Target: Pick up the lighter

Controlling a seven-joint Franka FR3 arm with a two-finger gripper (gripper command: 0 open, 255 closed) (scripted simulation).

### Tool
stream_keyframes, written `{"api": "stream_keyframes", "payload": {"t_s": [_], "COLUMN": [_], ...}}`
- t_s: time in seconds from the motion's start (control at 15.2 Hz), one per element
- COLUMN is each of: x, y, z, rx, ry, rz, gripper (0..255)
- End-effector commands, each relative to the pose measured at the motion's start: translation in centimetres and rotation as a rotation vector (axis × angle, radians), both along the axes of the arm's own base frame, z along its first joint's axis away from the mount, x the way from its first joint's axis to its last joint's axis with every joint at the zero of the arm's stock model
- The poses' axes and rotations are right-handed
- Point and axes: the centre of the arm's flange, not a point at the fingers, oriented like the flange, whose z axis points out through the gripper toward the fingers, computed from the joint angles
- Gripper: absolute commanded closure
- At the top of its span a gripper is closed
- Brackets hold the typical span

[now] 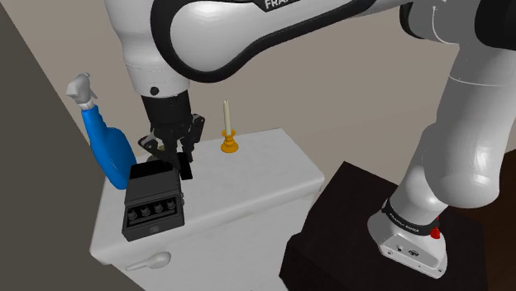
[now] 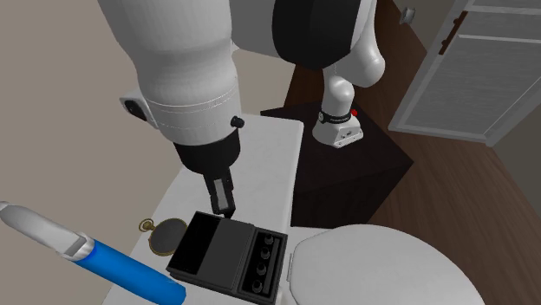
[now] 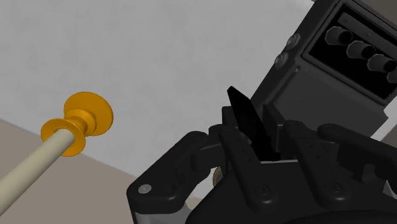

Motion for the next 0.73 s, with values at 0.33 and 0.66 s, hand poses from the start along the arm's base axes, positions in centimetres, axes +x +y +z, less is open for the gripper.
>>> {"api": "stream_keyframes", "payload": {"t_s": [0.33,0.66], "x": [0.0,0.0], "y": [0.0,0.0], "z": [3.7,6.3], "rx": [0.000,0.000], "ry": [0.001,0.001], "rz": [0.000,0.000], "gripper": [255,255]}}
